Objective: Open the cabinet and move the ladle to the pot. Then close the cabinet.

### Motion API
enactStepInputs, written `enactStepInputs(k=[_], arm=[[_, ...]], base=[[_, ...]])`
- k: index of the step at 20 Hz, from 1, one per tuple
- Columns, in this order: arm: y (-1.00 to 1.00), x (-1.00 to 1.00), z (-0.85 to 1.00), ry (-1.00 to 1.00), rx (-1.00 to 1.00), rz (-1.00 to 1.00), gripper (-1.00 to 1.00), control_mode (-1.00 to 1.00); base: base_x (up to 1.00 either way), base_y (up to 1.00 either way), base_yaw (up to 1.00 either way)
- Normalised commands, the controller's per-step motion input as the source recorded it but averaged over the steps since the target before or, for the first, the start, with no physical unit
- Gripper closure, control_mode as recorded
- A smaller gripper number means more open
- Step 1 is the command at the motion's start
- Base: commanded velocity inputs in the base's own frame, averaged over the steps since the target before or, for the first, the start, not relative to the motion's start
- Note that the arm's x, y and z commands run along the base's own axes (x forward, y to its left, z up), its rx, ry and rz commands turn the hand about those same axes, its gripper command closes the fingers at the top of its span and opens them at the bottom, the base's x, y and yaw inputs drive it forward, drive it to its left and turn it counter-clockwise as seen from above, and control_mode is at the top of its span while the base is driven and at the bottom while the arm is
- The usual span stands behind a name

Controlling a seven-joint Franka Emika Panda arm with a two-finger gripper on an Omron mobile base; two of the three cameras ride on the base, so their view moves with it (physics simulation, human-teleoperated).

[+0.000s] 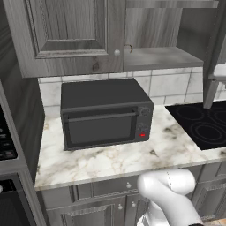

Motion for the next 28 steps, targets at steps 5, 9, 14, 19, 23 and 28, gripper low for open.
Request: enactStepInputs(k=[5,9,14,19,23,28], arm=[[0.72,-0.05,0.06,0.08,-0.13,-0.09,-1.0,-1.0],[0.7,0.16,0.0,0.07,-0.21,-0.18,-1.0,-1.0],[0.49,0.5,0.0,0.03,-0.24,-0.21,-1.0,-1.0],[0.15,0.75,0.0,0.03,-0.25,-0.25,-1.0,-1.0],[0.0,0.78,0.0,0.06,-0.23,-0.19,-1.0,-1.0],[-0.02,0.69,-0.04,0.05,-0.21,-0.11,-1.0,-1.0]], base=[[0.0,0.0,0.0],[0.0,0.0,0.0],[0.0,0.0,0.0],[0.0,0.0,0.0],[0.0,0.0,0.0],[0.0,0.0,0.0]])
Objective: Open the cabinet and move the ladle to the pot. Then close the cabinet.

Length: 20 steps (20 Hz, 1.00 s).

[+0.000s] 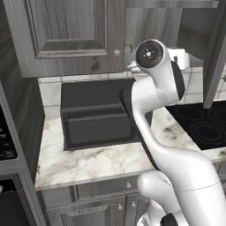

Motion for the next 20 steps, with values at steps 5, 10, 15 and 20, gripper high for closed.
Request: enactStepInputs(k=[5,10,15,20], arm=[[-0.08,0.5,-0.01,0.14,-0.19,-0.09,-1.0,-1.0],[-0.27,0.31,-0.02,0.13,-0.19,-0.08,-1.0,-1.0],[-0.38,0.08,-0.05,0.1,-0.17,-0.07,-1.0,-1.0],[-0.41,0.0,-0.15,0.03,-0.15,-0.07,-1.0,-1.0]], base=[[0.0,0.0,0.0],[0.0,0.0,0.0],[0.0,0.0,0.0],[0.0,0.0,0.0]])
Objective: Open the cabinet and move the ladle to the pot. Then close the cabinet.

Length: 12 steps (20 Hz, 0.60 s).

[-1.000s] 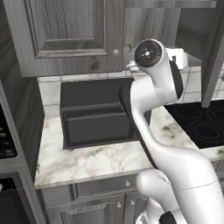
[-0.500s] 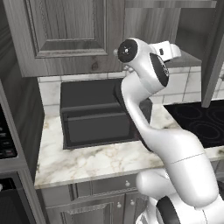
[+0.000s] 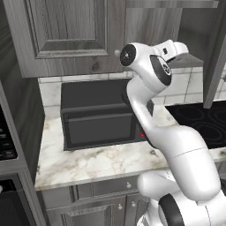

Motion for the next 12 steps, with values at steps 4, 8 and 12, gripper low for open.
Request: enactStepInputs(k=[4,8,12], arm=[[-0.41,0.0,-0.18,0.0,-0.14,-0.07,-1.0,-1.0],[-0.38,0.0,-0.12,0.0,-0.13,-0.08,-1.0,-1.0],[-0.4,-0.02,-0.01,0.0,-0.11,-0.11,-1.0,-1.0]], base=[[0.0,0.0,0.0],[0.0,0.0,0.0],[0.0,0.0,0.0]])
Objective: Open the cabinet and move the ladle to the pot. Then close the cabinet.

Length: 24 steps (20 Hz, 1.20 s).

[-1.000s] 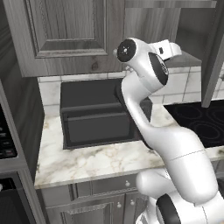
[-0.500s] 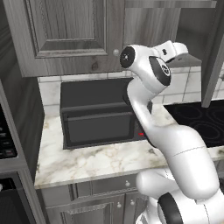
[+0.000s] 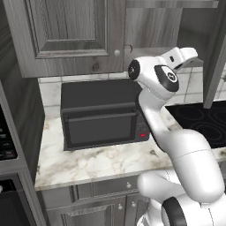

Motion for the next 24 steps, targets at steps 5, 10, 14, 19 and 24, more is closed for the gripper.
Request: enactStepInputs(k=[5,10,14,19,24], arm=[[-0.36,-0.17,0.0,0.01,-0.1,-0.13,-1.0,-1.0],[-0.27,-0.27,0.0,0.02,-0.11,-0.14,-1.0,-1.0],[-0.23,-0.33,0.0,0.03,-0.1,-0.17,-1.0,-1.0],[-0.16,-0.26,0.0,0.04,-0.1,-0.18,-1.0,-1.0],[-0.2,-0.26,0.0,0.04,-0.09,-0.17,-1.0,-1.0]], base=[[0.0,0.0,0.0],[0.0,0.0,0.0],[0.0,0.0,0.0],[0.0,0.0,0.0],[0.0,0.0,0.0]])
